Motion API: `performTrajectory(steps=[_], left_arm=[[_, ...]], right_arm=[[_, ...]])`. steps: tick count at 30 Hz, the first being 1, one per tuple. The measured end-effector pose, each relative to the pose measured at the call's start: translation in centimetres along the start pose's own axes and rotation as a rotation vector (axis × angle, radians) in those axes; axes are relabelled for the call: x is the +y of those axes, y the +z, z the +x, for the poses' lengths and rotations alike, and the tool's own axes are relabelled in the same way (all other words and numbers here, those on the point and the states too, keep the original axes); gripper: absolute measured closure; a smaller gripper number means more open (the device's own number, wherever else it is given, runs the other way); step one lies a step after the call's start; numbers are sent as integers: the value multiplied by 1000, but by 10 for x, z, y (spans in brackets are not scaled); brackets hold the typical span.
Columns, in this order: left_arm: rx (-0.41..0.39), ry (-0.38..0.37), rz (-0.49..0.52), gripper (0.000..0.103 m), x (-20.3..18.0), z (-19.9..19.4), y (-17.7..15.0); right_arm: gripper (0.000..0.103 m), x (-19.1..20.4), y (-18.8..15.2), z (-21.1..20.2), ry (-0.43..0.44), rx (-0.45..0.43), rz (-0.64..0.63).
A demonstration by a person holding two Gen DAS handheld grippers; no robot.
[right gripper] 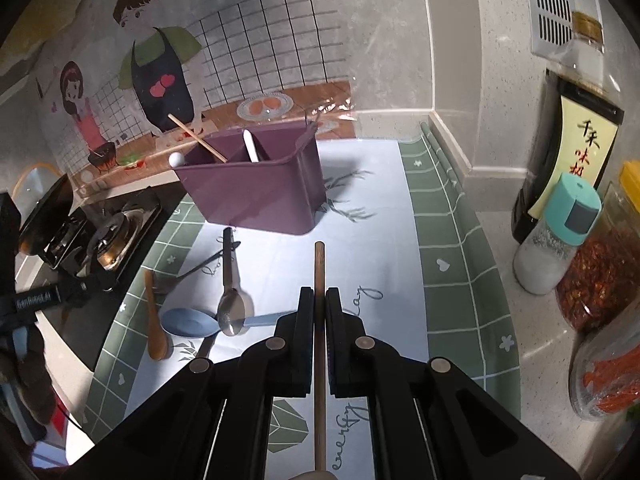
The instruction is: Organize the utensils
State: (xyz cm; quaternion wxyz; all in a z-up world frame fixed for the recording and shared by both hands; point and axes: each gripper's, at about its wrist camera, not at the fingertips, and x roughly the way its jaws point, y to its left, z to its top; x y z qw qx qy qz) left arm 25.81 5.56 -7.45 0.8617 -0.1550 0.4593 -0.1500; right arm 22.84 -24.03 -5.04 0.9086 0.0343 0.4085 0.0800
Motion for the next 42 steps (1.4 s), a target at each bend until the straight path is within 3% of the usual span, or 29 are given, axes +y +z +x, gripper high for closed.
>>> performTrajectory(steps=[2,5,11,13,17,21,24,27,31,34,42], left_arm=[[4,-4,17,54,-2,10,-9],[12,16,93,50,-6,20,-15],[14,86,67,51,8,29,-5],[53,101,58,52,13,34,-1],[146,3,6,62,13,43,-5],[198,-52,-43,62,8,54,-11],[230,-61,-96,65,7,63,-11],[240,-49,-149,75,8,70,-11],[228,-43,-204,90,10,77,-11],[190,-17,-153,92,0,78,-12],[-68,130,75,97,-23,3,17]], right_arm=[[98,0,-3,2,-1,10,-1],[98,0,-9,5,-7,27,-6],[98,0,-18,6,-20,39,-8],[98,0,-18,5,-18,39,-8],[98,-8,-17,3,-15,36,25],[98,-13,-18,2,-28,38,35],[98,-11,-19,2,-30,41,37],[98,-9,-20,2,-31,43,34],[98,-8,-22,2,-39,42,29],[98,-9,-22,1,-46,41,30],[98,-8,-10,-11,-31,-6,24]])
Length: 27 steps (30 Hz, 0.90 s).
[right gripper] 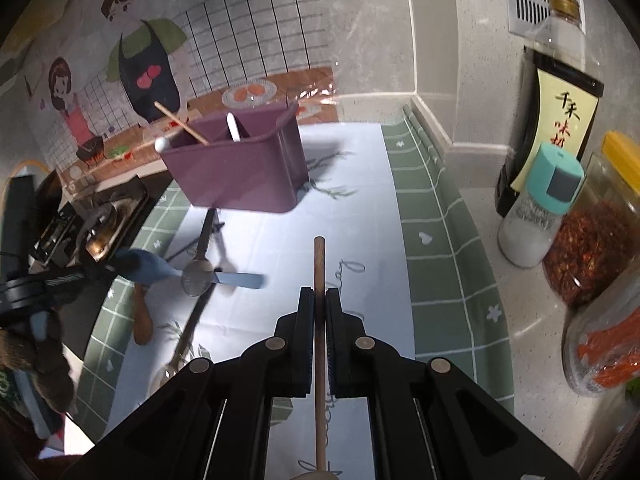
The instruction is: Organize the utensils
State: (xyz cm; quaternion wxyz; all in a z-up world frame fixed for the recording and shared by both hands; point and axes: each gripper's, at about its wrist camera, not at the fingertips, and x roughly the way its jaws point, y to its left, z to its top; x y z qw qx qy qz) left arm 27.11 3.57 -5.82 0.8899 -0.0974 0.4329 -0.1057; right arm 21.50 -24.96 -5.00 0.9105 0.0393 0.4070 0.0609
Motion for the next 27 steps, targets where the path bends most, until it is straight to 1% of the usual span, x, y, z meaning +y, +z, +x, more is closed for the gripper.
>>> performTrajectory(steps=[3,6,12,15,17,19,20,21,24,25,27], left_arm=[[-86,28,69,97,-3,-35,12],[-134,52,99,97,-2,-55,18],[-146,53,113,97,-2,-75,18],[-141,73,166,97,-7,-85,21],[-152,92,222,97,-11,-100,34],[-202,110,262,97,-17,-122,50],[-252,124,293,97,-22,-141,66],[-282,131,308,97,-24,-151,74],[-403,144,359,97,-37,-195,115],[-431,151,377,97,-41,-205,127],[-454,173,413,97,-47,-215,144]], right_arm=[[98,1,8,-4,19,-18,11],[98,4,15,-7,26,-34,-2],[98,14,21,-7,35,-42,-28],[98,19,27,-6,40,-48,-44],[98,25,37,-11,47,-65,-59],[98,34,59,-26,71,-127,-77],[98,42,78,-42,81,-187,-100],[98,47,89,-53,82,-226,-116],[98,69,145,-100,77,-391,-164],[98,76,165,-118,88,-451,-170],[98,89,194,-145,83,-556,-195]])
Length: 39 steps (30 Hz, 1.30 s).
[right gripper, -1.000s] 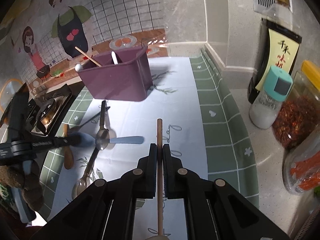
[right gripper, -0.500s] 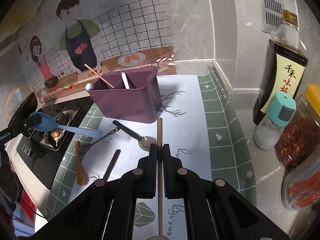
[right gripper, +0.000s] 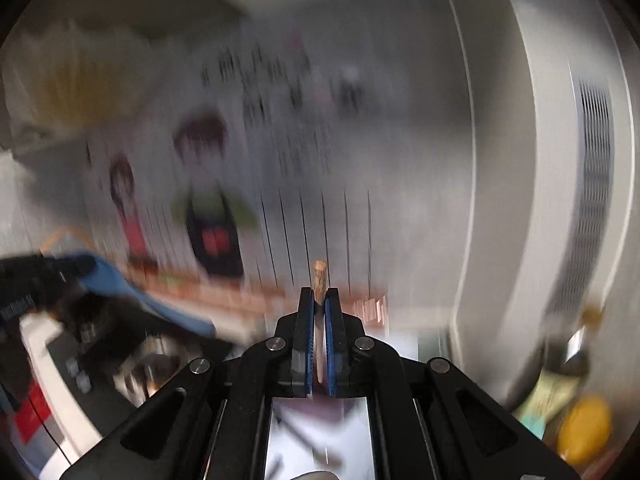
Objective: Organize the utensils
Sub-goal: 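Lift the blue spoon and chopstick into the purple caddy and open both grippers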
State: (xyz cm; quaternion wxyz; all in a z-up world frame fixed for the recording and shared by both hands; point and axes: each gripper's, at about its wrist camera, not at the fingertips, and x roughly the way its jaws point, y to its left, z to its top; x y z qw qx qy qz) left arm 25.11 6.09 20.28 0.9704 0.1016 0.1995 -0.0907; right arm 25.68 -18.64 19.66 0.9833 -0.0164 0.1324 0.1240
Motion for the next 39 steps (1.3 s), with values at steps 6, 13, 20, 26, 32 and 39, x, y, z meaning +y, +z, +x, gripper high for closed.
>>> performTrajectory(steps=[6,13,20,26,32,39], left_arm=[[51,4,39,97,3,42,25],[217,-8,98,97,-9,120,3],[333,-47,114,97,-21,186,-26],[421,-109,59,95,-25,227,-51],[443,-241,-63,90,-25,244,-79],[388,-353,-261,54,-10,238,-90]], right_arm=[[98,20,38,20,-25,-52,-77],[98,12,1,73,0,68,-54],[98,-4,-47,129,-7,201,-25],[98,-8,-82,164,-5,302,-9],[97,-11,-116,186,12,419,-1],[90,-23,-141,192,78,522,84]])
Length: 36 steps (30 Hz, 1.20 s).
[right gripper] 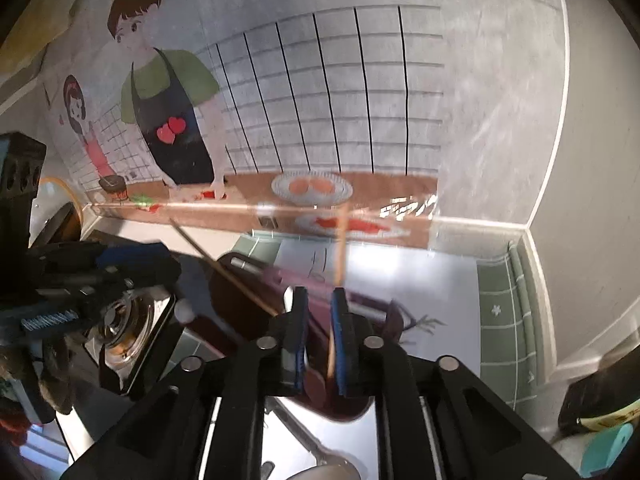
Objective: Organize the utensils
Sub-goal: 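Lift the blue spoon and chopstick into the purple caddy and open both grippers, then move both open grippers back down toward the utensils on the mat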
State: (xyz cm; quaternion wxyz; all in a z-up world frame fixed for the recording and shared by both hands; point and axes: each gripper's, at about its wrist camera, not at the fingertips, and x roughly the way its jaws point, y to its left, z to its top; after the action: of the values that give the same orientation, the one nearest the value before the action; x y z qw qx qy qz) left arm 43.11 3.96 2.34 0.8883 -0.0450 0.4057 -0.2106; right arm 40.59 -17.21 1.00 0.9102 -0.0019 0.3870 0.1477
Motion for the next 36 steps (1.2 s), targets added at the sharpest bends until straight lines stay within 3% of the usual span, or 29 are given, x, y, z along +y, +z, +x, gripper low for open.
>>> performTrajectory(steps=[5,10,14,17,23,25,29,36], left_arm=[[-162,-58,-122,48,9,-44,-9],[-231,-32,-184,41,13,-77,-41],[-193,76,-176,37,11,-83,-93],[-152,126,-202,35,13,-83,-132],[-8,165,-404,33,39,-71,-204],[13,175,-451,33,44,-71,-222],[27,200,-478,33,47,-73,-239],[36,243,-435,33,38,-78,-246]], right_arm=[[88,4,-12,-29,-18,-70,-19],[83,13,-39,-62,-10,-92,-74],[82,21,-76,-62,3,-13,-112],[82,24,-117,-50,49,98,-70],[81,41,-173,-18,117,282,22],[81,50,-181,-6,99,313,30],[81,60,-185,9,68,333,49],[81,72,-186,25,2,347,27]])
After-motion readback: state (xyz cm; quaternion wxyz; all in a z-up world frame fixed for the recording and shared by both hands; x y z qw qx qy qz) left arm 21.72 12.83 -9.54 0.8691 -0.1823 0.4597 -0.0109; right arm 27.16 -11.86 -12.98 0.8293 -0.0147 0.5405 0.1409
